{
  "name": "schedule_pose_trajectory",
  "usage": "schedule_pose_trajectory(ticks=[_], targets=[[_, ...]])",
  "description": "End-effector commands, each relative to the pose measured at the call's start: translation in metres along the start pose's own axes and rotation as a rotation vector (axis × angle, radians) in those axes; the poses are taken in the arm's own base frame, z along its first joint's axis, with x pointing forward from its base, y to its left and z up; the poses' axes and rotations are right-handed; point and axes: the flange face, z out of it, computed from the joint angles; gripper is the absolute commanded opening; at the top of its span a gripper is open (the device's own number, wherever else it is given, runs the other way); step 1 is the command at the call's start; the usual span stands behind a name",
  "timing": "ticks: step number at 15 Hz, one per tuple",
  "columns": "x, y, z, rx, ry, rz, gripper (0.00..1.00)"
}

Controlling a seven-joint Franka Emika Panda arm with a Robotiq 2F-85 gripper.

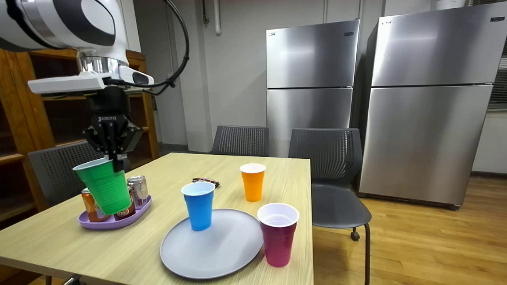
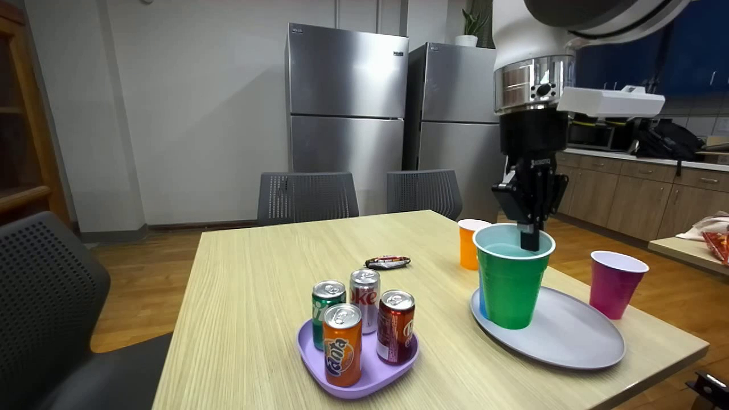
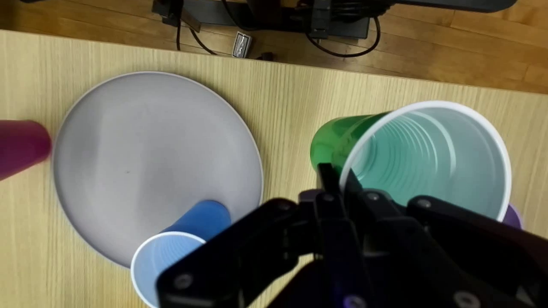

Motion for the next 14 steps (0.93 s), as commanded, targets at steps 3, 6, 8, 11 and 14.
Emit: schedule_pose_trajectory(ticks=[3,6,8,11,14], targets=[[-0.009,0.024,0.015,-0.015,0.046,-0.02,0.01],[-0.01,0.036,0.026,-0.012,0.063,-0.027,0.01],[-0.011,0.045,0.034,-0.001,0.077,-0.02,0.01],[-0.015,0.059,0.046,0.01,0.088,-0.012,0.01],[-0.009,0.074,0.054,0.019,0.095,0.0,0.01]])
